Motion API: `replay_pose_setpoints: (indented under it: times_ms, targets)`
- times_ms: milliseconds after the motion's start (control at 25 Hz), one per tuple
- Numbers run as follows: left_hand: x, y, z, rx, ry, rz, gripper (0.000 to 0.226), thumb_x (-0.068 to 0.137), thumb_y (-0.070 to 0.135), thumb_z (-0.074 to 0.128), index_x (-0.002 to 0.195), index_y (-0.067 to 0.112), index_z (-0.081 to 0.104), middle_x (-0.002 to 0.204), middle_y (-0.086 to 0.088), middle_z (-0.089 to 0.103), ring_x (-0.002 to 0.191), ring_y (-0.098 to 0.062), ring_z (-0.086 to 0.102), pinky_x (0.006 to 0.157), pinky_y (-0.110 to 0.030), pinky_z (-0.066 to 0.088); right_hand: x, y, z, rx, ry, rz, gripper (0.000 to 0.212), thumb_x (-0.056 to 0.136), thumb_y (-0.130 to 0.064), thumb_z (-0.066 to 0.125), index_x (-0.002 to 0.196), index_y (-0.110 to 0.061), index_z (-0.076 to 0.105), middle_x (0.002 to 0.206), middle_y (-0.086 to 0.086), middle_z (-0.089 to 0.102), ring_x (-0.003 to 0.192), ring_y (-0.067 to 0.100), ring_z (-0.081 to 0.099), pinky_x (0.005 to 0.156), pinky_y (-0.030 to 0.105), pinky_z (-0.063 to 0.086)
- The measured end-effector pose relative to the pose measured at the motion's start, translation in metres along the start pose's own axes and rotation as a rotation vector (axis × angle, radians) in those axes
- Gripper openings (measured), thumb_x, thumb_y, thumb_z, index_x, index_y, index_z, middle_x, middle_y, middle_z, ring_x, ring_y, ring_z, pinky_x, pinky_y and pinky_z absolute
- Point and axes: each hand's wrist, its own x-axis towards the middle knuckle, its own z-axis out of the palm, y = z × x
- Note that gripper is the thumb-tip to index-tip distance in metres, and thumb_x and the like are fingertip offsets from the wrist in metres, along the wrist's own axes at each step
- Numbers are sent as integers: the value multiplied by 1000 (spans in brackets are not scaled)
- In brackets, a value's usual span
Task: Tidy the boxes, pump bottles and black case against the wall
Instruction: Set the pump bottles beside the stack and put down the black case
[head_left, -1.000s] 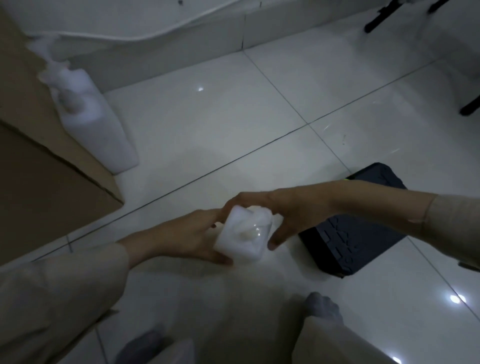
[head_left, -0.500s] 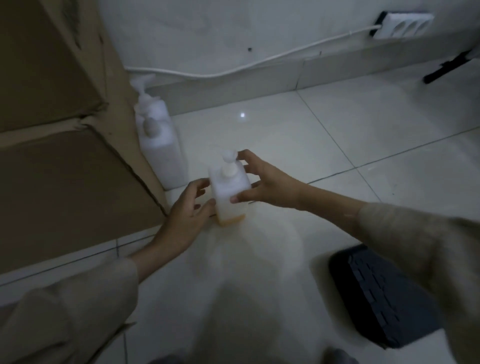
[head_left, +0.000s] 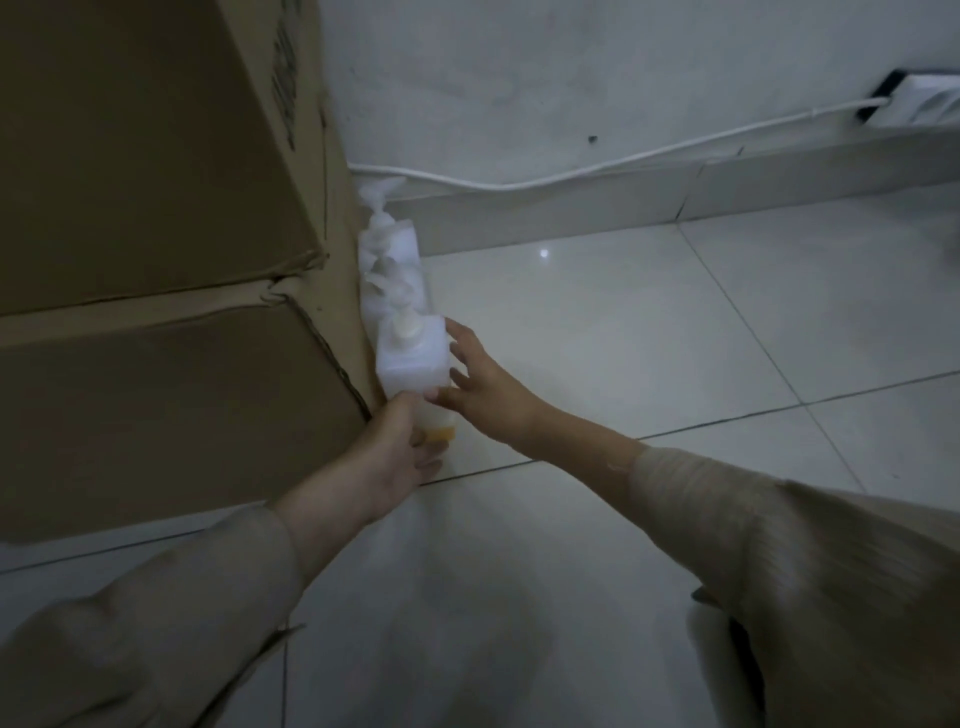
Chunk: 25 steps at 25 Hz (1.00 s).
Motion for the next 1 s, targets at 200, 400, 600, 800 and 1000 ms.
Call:
replay_pose_setpoints:
  times_ms: [200,400,600,800,1000]
  targets:
    - [11,-3,12,-212,102,82,55,96,44,25,142,15,31,148,-8,38,133,-23,42,102,-32,31,20,18,10,55,-31,158,72,89,5,39,148,-21,7,134,-1,40,101,7,43,75,14,39]
    - [40,5,26,-233,286,210,65,89,56,29,140,17,36,147,-4,39,135,-21,38,112,-35,29,48,4,3,-27,-9,166,79,89,-8,44,148,-29,-5,156,4,16,140,26,25,113,46,31]
    - [60,15,31,-496,287,268,57,96,45,28,144,16,28,152,-4,33,140,-20,31,117,-34,22,81,0,-20,-28,-33,161,85,87,10,40,148,-25,-9,158,5,3,141,27,25,109,40,38]
    - [65,14,40,-511,301,295,54,96,46,25,145,22,28,146,3,40,130,-12,42,100,-25,31,111,-4,-30,155,-36,192,78,84,8,34,148,-31,11,156,-1,20,100,12,53,72,21,49]
    - [61,17,43,-512,259,285,52,96,43,19,144,23,25,132,15,37,123,-4,34,101,-26,26,139,-18,-44,366,177,231,58,93,-57,22,146,-38,8,158,-9,8,143,26,20,111,56,24]
